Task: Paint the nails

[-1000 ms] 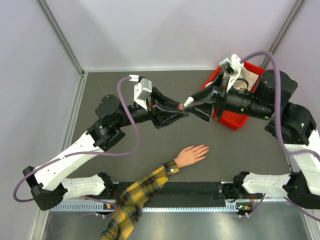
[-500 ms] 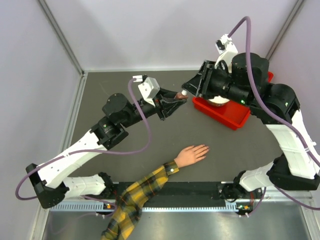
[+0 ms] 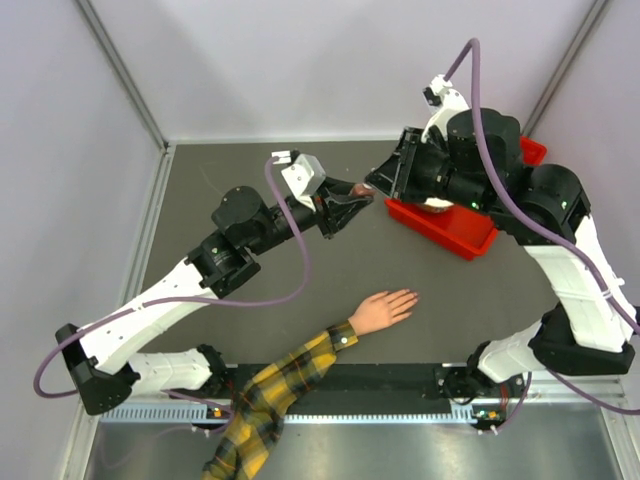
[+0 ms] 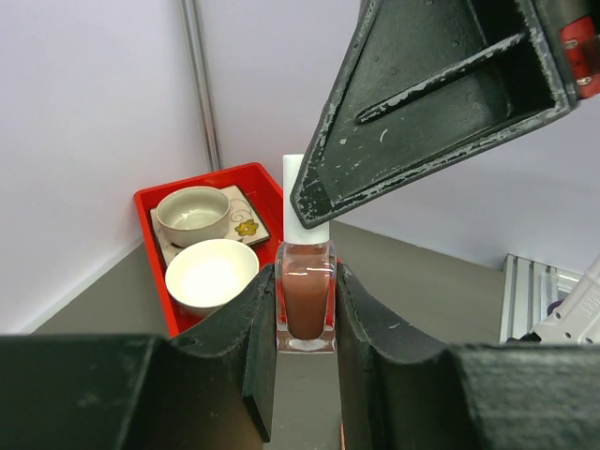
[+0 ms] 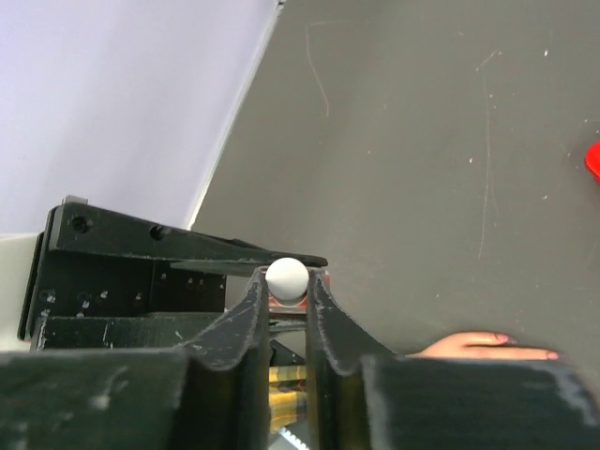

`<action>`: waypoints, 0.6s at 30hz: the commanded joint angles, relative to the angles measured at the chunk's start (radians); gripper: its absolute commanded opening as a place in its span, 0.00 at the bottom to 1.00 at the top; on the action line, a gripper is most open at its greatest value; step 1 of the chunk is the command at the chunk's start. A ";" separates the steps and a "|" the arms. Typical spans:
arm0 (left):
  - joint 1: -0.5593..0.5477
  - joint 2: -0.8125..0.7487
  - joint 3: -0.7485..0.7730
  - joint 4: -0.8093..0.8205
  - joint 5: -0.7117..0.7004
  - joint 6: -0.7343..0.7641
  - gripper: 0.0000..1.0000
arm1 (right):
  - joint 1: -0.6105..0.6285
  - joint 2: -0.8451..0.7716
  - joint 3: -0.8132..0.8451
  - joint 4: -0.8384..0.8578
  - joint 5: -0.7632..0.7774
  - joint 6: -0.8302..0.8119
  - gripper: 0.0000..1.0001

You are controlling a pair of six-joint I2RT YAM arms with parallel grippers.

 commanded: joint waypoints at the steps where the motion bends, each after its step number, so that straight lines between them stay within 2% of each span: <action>1: 0.001 -0.004 -0.005 0.053 -0.014 -0.028 0.00 | 0.016 0.014 0.030 0.030 -0.024 -0.044 0.04; 5: 0.000 -0.019 -0.018 0.062 -0.011 -0.055 0.00 | 0.016 -0.010 -0.022 0.082 -0.105 -0.149 0.00; 7: 0.001 -0.025 -0.021 0.073 0.001 -0.081 0.00 | 0.016 -0.100 -0.106 0.229 -0.186 -0.348 0.00; 8: 0.000 -0.031 -0.022 0.084 0.010 -0.092 0.00 | 0.014 -0.137 -0.211 0.287 -0.328 -0.429 0.00; 9: 0.000 -0.034 -0.024 0.091 0.019 -0.104 0.00 | 0.016 -0.236 -0.279 0.340 -0.422 -0.615 0.00; 11: 0.000 -0.042 -0.030 0.116 0.042 -0.144 0.00 | 0.014 -0.350 -0.446 0.502 -0.623 -0.808 0.00; 12: 0.000 -0.044 -0.031 0.125 0.048 -0.160 0.00 | 0.014 -0.416 -0.611 0.556 -0.772 -0.961 0.00; 13: 0.000 -0.047 -0.033 0.133 0.059 -0.189 0.00 | 0.013 -0.511 -0.686 0.628 -0.801 -1.000 0.00; 14: 0.000 -0.048 -0.031 0.142 0.079 -0.201 0.00 | 0.005 -0.541 -0.743 0.713 -0.820 -1.022 0.00; 15: 0.000 -0.048 -0.027 0.145 0.094 -0.210 0.00 | -0.007 -0.540 -0.754 0.690 -0.853 -1.044 0.00; 16: 0.000 -0.044 -0.013 0.141 0.104 -0.221 0.00 | -0.045 -0.483 -0.713 0.640 -0.896 -1.050 0.00; 17: 0.000 -0.041 -0.004 0.133 0.111 -0.224 0.00 | -0.053 -0.449 -0.615 0.507 -0.974 -1.059 0.00; 18: 0.000 -0.041 0.002 0.127 0.128 -0.227 0.00 | -0.052 -0.423 -0.581 0.465 -0.987 -1.071 0.00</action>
